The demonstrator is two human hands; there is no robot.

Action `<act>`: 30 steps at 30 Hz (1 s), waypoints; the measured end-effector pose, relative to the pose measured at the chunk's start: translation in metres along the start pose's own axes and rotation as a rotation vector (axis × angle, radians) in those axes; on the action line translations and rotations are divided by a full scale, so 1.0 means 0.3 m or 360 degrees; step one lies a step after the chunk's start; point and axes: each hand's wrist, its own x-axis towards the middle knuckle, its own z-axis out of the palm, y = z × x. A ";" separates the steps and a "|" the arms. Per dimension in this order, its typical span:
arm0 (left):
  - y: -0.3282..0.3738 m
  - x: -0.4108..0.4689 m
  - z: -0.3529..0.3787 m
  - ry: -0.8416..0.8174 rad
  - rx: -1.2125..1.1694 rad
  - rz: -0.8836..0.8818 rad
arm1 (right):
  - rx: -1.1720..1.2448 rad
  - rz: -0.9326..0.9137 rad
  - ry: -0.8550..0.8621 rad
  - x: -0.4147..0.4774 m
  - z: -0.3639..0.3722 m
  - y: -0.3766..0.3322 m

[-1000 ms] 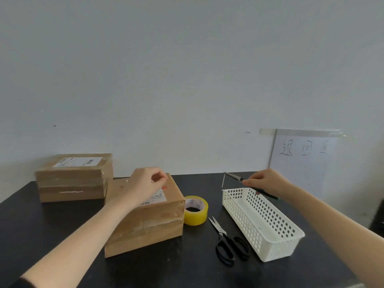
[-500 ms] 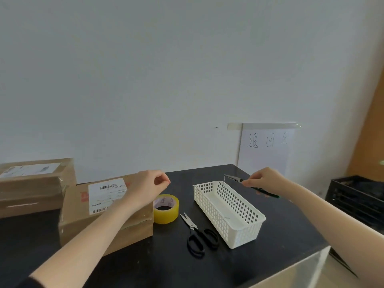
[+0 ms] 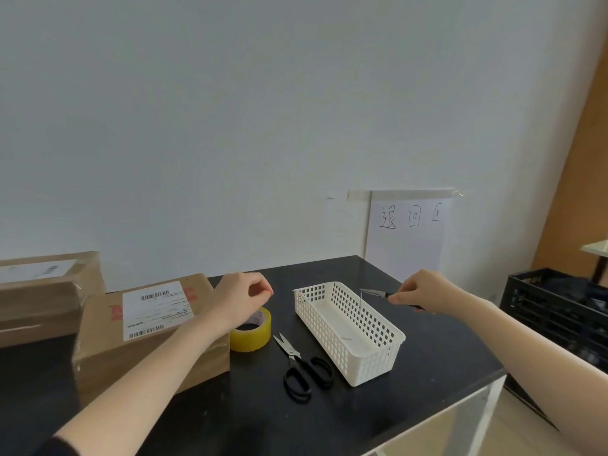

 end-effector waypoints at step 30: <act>-0.016 0.007 0.008 -0.0026 0.0069 0.0040 | -0.0065 -0.0038 -0.0026 -0.007 0.030 0.034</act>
